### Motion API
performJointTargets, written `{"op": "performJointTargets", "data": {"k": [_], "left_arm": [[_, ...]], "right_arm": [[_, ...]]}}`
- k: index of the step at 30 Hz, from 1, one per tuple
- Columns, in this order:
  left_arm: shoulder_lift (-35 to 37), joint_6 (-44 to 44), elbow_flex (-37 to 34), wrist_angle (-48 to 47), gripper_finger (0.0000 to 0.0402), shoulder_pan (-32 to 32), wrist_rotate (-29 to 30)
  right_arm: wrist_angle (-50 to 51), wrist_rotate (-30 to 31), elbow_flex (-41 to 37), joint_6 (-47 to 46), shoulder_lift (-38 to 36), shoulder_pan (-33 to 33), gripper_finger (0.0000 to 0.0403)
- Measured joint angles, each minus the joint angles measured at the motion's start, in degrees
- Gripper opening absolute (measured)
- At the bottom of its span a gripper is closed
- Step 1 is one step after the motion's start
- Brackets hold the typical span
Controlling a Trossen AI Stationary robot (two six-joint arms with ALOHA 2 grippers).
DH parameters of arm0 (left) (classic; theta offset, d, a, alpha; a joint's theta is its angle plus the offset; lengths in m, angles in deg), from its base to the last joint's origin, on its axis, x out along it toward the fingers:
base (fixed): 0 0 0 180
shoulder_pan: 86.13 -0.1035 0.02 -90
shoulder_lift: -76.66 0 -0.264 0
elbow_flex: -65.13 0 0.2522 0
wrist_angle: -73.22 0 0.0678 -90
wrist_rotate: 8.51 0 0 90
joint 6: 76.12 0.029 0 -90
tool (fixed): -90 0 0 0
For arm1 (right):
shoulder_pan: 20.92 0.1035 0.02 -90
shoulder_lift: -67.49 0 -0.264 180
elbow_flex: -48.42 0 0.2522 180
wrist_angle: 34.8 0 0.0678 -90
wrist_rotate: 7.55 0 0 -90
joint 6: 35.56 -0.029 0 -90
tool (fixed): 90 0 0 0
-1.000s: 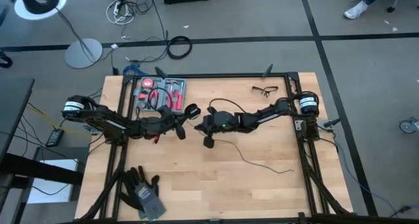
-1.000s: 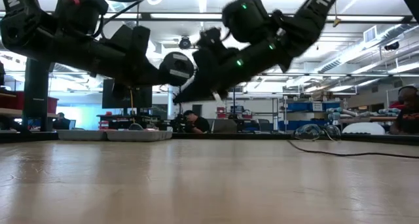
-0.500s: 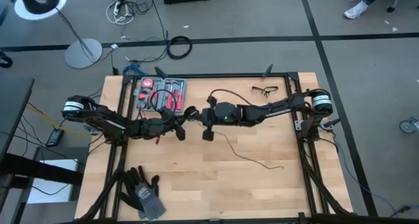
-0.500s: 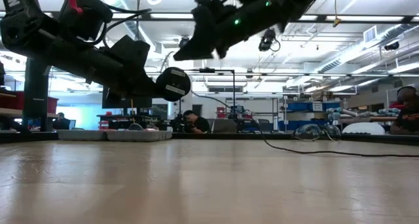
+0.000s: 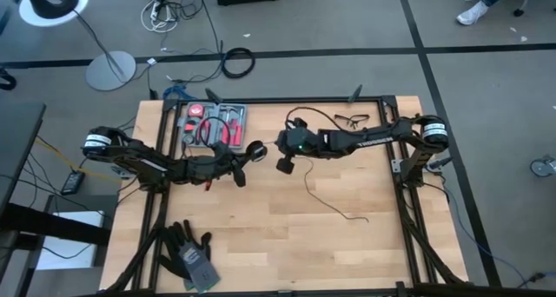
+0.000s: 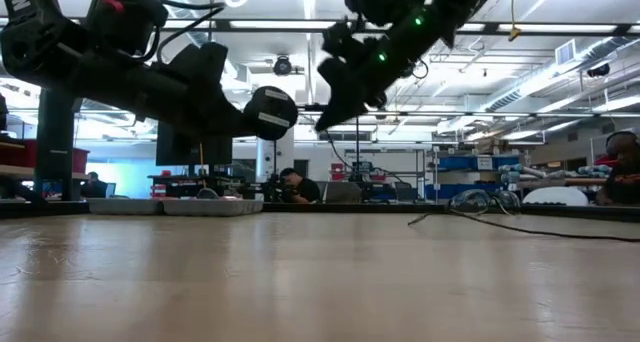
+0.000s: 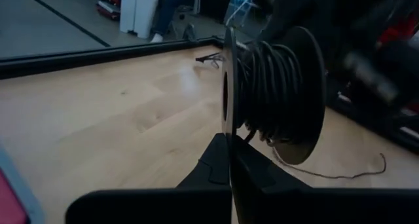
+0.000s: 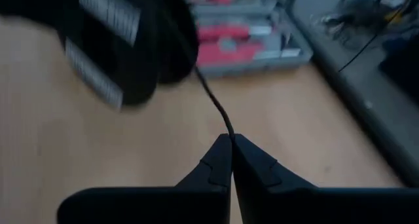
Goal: Coil cords
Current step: Coil the black wire on the black spool
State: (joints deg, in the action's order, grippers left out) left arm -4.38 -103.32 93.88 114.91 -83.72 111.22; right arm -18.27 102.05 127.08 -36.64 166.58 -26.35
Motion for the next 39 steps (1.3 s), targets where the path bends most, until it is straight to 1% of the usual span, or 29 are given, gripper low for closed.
{"op": "performJointTargets", "data": {"k": [3,7,10,13,15,18,24,28,32,36,39], "left_arm": [[0.0,0.3,0.0,1.6,0.0000,0.0,0.0],[0.0,1.4,0.0,4.0,0.0000,0.0,-0.2],[0.0,1.4,0.0,5.1,0.0000,0.0,-0.3],[0.0,1.4,0.0,5.4,0.0000,0.0,-0.2],[0.0,1.4,0.0,5.8,0.0000,0.0,0.6],[0.0,1.4,0.0,5.8,0.0000,0.0,1.6],[0.0,1.8,0.0,5.8,0.0000,0.0,2.8],[0.0,3.6,0.0,6.7,0.0000,0.9,3.0],[0.0,5.3,0.0,7.6,0.0000,2.3,4.5],[0.0,7.5,0.0,8.3,0.0000,4.0,8.0],[0.0,9.5,0.0,10.1,0.0000,5.2,9.7]], "right_arm": [[-1.9,-2.6,-3.7,-2.4,0.0,0.5,0.0010],[-10.5,-7.0,-11.0,-6.9,0.0,1.6,0.0010],[-18.8,-7.4,-16.7,-9.9,0.1,2.6,0.0012],[-26.3,-7.7,-21.0,-10.8,0.1,3.5,0.0018],[-30.0,-8.8,-23.2,-10.8,0.1,4.0,0.0024],[-33.9,-10.5,-24.5,-10.5,0.1,4.7,0.0042],[-33.0,-10.4,-26.3,-12.0,-0.5,5.1,0.0093],[-31.3,-10.4,-28.0,-12.4,-2.9,5.0,0.0114],[-31.4,-10.2,-30.2,-12.4,-7.5,4.6,0.0118],[-31.5,-9.9,-33.2,-12.5,-13.2,4.1,0.0115],[-31.4,-9.7,-36.0,-13.6,-16.0,4.2,0.0114]]}}
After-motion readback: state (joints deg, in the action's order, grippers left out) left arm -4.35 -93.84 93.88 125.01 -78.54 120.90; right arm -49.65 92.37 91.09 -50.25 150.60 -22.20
